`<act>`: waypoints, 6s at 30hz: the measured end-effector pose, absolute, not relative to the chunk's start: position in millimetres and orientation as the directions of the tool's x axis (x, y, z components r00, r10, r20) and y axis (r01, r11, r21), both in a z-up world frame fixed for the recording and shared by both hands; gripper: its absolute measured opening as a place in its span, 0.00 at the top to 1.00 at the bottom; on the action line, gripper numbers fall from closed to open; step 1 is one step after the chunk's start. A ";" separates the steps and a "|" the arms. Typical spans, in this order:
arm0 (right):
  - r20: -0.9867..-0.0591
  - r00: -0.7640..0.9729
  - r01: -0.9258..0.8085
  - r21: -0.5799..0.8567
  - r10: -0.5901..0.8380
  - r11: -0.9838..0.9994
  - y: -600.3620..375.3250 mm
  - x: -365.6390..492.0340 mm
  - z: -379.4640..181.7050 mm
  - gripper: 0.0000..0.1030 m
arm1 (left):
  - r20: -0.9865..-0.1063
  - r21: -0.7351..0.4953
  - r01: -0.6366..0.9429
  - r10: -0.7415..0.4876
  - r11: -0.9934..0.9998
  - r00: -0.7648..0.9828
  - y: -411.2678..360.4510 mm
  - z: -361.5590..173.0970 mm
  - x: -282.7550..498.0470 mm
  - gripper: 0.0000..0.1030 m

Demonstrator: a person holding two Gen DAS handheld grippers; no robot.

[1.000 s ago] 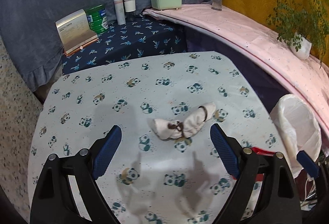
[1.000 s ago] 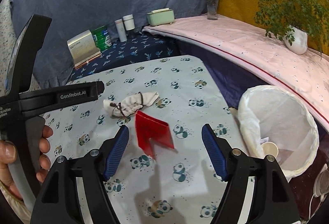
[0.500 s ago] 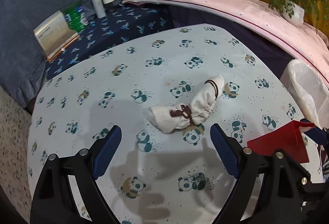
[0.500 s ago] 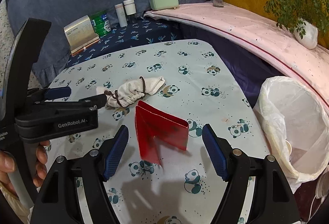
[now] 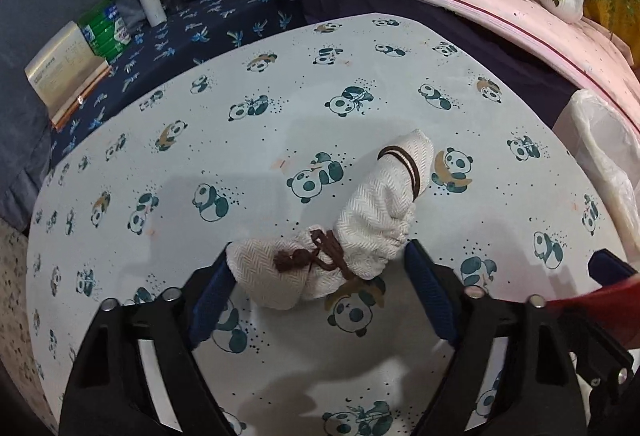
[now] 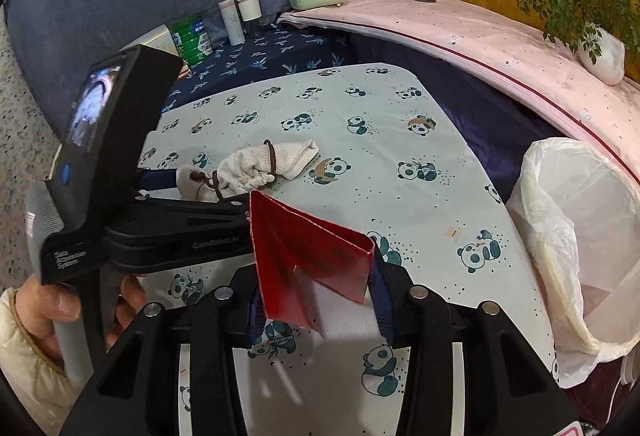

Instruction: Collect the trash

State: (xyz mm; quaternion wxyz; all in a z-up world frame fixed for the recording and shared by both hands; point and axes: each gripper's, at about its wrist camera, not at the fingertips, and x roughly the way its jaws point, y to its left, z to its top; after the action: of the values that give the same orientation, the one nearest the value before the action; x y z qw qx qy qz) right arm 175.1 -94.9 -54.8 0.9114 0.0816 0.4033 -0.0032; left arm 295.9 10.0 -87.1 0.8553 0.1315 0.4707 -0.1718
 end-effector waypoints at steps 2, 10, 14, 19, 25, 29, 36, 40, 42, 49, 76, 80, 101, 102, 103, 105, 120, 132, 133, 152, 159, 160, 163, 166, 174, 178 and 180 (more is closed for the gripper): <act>-0.731 0.679 0.073 0.149 0.060 0.986 -95.0 173.0 -52.3 0.62 | -0.857 0.041 0.416 -0.182 0.908 0.482 9.2 -86.7 294.8 0.38; -0.731 0.680 0.094 0.168 0.060 0.981 -101.5 162.6 -43.7 0.95 | -0.858 0.045 0.409 -0.174 0.911 0.483 -4.0 -75.7 267.2 0.58; -0.714 0.699 0.105 0.171 0.050 0.980 -106.5 149.4 -34.3 0.95 | -0.849 0.025 0.391 -0.187 0.920 0.494 -8.0 -63.7 248.0 0.60; -0.683 0.729 0.124 0.177 0.031 0.976 -117.1 132.9 -18.4 0.95 | -0.828 0.015 0.400 -0.212 0.917 0.518 -18.8 -43.7 224.4 0.60; -0.645 0.764 0.157 0.187 0.001 0.970 -134.7 110.4 -0.3 0.95 | -0.812 -0.002 0.430 -0.253 0.903 0.525 -39.6 -21.6 200.4 0.60; -0.621 0.784 0.185 0.192 -0.027 0.964 -151.3 93.0 11.7 0.95 | -0.799 0.000 0.461 -0.277 0.887 0.533 -58.5 -7.6 182.3 0.60; -0.593 0.801 0.248 0.201 -0.084 0.948 -183.4 63.7 22.5 0.95 | -0.782 -0.007 0.512 -0.324 0.859 0.532 -93.4 10.0 159.6 0.60; -0.582 0.804 0.291 0.203 -0.124 0.935 -203.2 48.4 25.7 0.95 | -0.777 -0.013 0.549 -0.354 0.836 0.521 -118.0 16.8 149.8 0.60; -0.577 0.804 0.316 0.208 -0.145 0.926 -216.0 39.5 26.5 0.95 | -0.775 -0.012 0.565 -0.365 0.825 0.516 -129.9 19.4 145.7 0.60; -0.568 0.798 0.385 0.224 -0.201 0.895 -251.7 21.5 27.5 0.95 | -0.779 -0.018 0.625 -0.403 0.781 0.481 -175.6 20.8 135.4 0.60; -0.610 0.757 0.472 0.262 -0.235 0.842 -329.7 33.7 -7.8 0.95 | -0.785 -0.027 0.617 -0.398 0.787 0.474 -245.9 -7.4 164.0 0.32; -0.617 0.755 0.461 0.257 -0.223 0.849 -327.2 43.0 -9.9 0.95 | -0.772 -0.022 0.596 -0.393 0.803 0.500 -234.9 -4.9 165.7 0.26; -0.621 0.748 0.431 0.185 -0.234 0.883 -293.7 76.0 -2.3 0.66 | -0.741 -0.001 0.469 -0.316 0.883 0.593 -173.8 1.7 177.1 0.16; -0.620 0.749 0.429 0.185 -0.233 0.884 -293.0 75.8 -0.8 0.65 | -0.740 -0.002 0.465 -0.314 0.885 0.594 -172.0 2.1 176.6 0.16; -0.618 0.750 0.428 0.185 -0.234 0.885 -291.4 74.8 0.8 0.65 | -0.739 -0.004 0.462 -0.314 0.887 0.596 -169.5 2.7 176.0 0.16; -0.615 0.753 0.424 0.183 -0.233 0.887 -288.5 72.8 4.3 0.58 | -0.737 -0.004 0.455 -0.310 0.890 0.600 -164.8 3.9 174.0 0.16; -0.599 0.769 0.375 0.137 -0.225 0.917 -249.5 45.5 22.7 0.33 | -0.730 0.002 0.405 -0.275 0.914 0.625 -123.9 7.7 151.0 0.11; -0.620 0.739 0.374 0.055 -0.262 0.926 -225.9 30.5 24.6 0.18 | -0.718 0.034 0.381 -0.242 0.924 0.652 -96.1 8.7 130.4 0.08; -0.622 0.736 0.379 0.053 -0.267 0.924 -225.2 28.9 24.2 0.17 | -0.719 0.038 0.383 -0.241 0.923 0.652 -95.0 7.6 129.2 0.08; -0.662 0.692 0.406 0.027 -0.288 0.914 -216.9 12.1 6.1 0.06 | -0.748 0.041 0.336 -0.194 0.941 0.634 -78.0 -11.0 109.6 0.07; -0.668 0.687 0.397 0.015 -0.286 0.918 -216.0 11.1 3.6 0.06 | -0.752 0.038 0.335 -0.194 0.941 0.630 -79.2 -13.4 105.5 0.07; -0.668 0.687 0.396 0.013 -0.286 0.918 -216.0 11.2 3.1 0.06 | -0.753 0.034 0.334 -0.196 0.942 0.628 -79.2 -13.8 105.3 0.07; -0.675 0.682 0.395 0.013 -0.283 0.919 -216.6 11.4 0.2 0.06 | -0.757 0.037 0.335 -0.192 0.941 0.624 -81.0 -15.3 105.1 0.07; -0.679 0.679 0.393 0.013 -0.280 0.920 -217.5 11.6 -2.2 0.06 | -0.755 0.045 0.336 -0.188 0.941 0.628 -83.7 -15.9 103.9 0.07; -0.685 0.674 0.391 0.016 -0.275 0.920 -221.7 12.6 -5.4 0.06 | -0.756 0.063 0.318 -0.164 0.946 0.634 -87.9 -16.6 101.7 0.07; -0.687 0.672 0.394 0.017 -0.275 0.919 -223.3 12.2 -7.2 0.06 | -0.752 0.086 0.326 -0.153 0.941 0.641 -92.1 -17.3 99.5 0.07; -0.689 0.671 0.394 0.016 -0.275 0.919 -223.7 12.1 -7.7 0.06 | -0.751 0.093 0.330 -0.152 0.939 0.642 -94.0 -17.6 98.6 0.07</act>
State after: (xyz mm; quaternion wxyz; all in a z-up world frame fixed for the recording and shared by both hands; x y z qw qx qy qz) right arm 12.1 -223.7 -7.7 0.9103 0.0821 0.3616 -0.1839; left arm 98.6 -94.0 -17.6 0.8993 0.1114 0.4011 -0.1340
